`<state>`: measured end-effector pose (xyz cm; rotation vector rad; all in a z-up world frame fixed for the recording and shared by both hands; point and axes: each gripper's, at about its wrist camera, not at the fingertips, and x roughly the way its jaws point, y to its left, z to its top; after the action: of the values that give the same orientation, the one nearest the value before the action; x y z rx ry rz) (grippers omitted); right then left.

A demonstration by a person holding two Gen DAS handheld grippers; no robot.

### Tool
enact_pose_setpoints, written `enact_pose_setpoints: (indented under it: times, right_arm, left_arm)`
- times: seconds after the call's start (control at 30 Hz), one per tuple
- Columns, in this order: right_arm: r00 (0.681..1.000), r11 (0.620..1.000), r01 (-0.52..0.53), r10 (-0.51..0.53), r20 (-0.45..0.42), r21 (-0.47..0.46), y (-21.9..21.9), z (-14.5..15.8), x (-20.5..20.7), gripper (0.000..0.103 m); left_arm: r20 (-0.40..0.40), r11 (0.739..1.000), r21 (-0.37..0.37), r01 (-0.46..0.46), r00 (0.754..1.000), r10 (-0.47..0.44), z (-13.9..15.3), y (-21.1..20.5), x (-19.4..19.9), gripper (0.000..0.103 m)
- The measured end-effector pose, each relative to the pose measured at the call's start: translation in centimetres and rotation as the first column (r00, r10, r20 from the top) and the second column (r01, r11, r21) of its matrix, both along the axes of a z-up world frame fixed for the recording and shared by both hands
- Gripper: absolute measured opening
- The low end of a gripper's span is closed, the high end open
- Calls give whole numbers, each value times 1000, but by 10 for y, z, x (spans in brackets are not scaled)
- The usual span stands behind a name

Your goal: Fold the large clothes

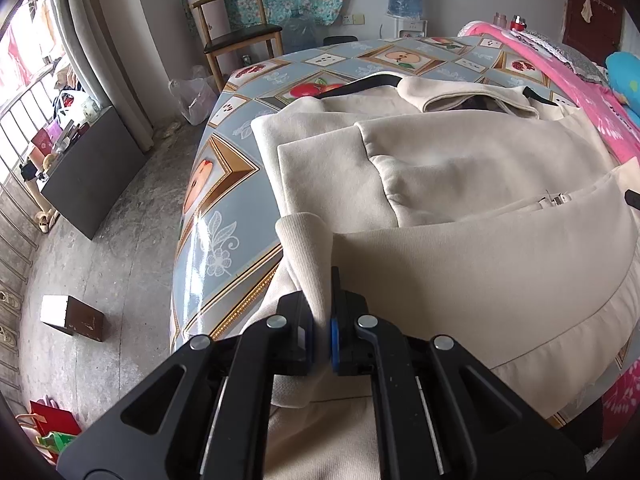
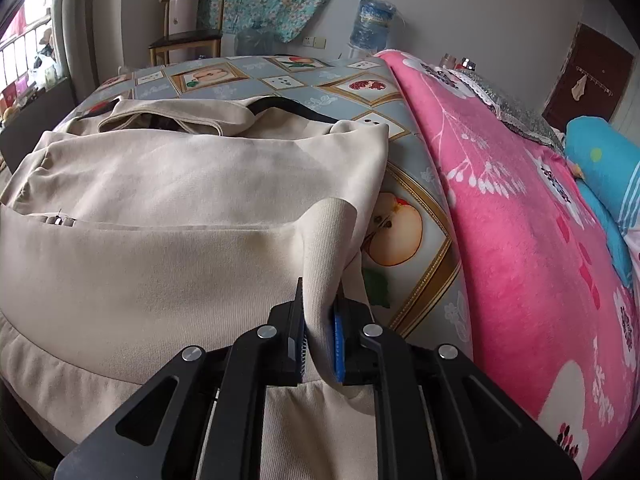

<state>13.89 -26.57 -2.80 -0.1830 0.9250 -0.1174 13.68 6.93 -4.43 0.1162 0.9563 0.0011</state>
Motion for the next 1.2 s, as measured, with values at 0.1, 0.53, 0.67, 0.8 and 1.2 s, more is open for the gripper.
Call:
enact_pose_setpoints:
  times: [0.1,0.53,0.67,0.8,1.2]
  right_arm:
    - [1000,1000,-2,2,-2,-3,1,0,0,11]
    - [1000,1000,-4,4,-4,-4,1,0,-1,11]
    - [1000,1000,-3,3,-4,-4,1,0,-2,11]
    - [1000,1000,-2,2,-4,-5,2,0,-2,11]
    - [1000,1000,-2,2,-5,-5,1,-1,-2,11]
  left_arm:
    - [-1,1000,-1,-1,1000,1,0,0,0,6]
    - [-2,1000,17,0,1000,0,-2,-2,0,6]
    - [-1,1000,23,2,1000,-2,-2,-2,1,6]
    - [-2,1000,22,2,1000,-2,-3,-2,1,6]
    - [-2,1000,23,2,1000,-2,-3,-2,1,6]
